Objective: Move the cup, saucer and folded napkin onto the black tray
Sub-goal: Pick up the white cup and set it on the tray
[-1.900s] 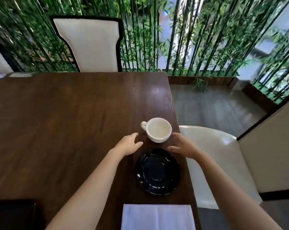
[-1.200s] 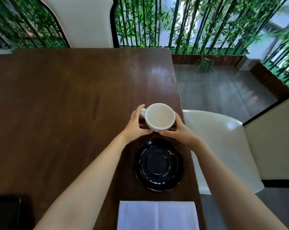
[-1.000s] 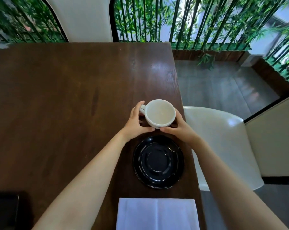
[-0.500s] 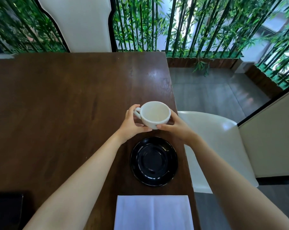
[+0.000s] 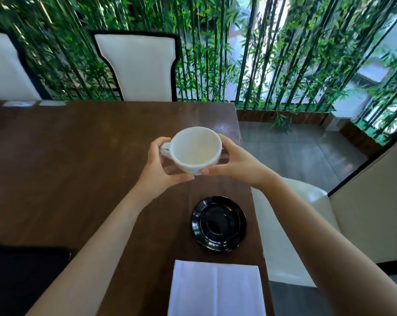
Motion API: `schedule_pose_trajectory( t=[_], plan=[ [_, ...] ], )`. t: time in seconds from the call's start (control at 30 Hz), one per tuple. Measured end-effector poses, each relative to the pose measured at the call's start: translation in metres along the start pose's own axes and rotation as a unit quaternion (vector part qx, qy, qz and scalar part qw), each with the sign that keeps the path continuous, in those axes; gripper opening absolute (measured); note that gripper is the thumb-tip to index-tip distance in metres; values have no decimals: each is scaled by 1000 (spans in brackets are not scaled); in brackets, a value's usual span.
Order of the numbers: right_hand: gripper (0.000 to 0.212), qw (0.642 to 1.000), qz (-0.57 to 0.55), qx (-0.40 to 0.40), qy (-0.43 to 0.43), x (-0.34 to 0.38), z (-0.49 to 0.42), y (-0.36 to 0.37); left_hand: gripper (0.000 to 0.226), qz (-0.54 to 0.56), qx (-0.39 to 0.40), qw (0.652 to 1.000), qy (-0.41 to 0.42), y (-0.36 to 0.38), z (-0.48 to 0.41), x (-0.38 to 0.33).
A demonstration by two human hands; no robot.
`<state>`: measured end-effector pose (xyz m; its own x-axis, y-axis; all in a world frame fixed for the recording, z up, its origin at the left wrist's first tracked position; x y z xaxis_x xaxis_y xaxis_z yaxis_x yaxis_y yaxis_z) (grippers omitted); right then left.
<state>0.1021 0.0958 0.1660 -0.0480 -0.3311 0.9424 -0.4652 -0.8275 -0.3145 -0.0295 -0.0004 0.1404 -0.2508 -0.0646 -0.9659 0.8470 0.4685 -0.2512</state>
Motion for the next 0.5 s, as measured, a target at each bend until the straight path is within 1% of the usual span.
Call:
schedule_pose_trajectory(
  t=[0.2, 0.37, 0.5],
  plan=[
    [71, 998, 17, 28, -61, 69, 1, 35, 89, 6, -42, 998, 38, -50, 44, -44],
    [71, 994, 14, 60, -91, 106, 3, 75, 86, -9, -90, 995, 32, -92, 91, -66],
    [75, 989, 10, 99, -111, 127, 2, 121, 86, -19, -133, 991, 7, -129, 136, -67]
  ],
)
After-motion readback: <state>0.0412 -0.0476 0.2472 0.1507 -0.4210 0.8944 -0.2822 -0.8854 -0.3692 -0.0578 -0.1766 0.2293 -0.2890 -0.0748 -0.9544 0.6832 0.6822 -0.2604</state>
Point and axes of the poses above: each hand's wrist, its own z-axis away from the middle knuckle, its own y-axis out of the palm, x = y × z, the point moved 9 cm from there along -z, towards the middle knuckle, and after that the axes turned 5 degrees about -y, right-handed, at the moved point
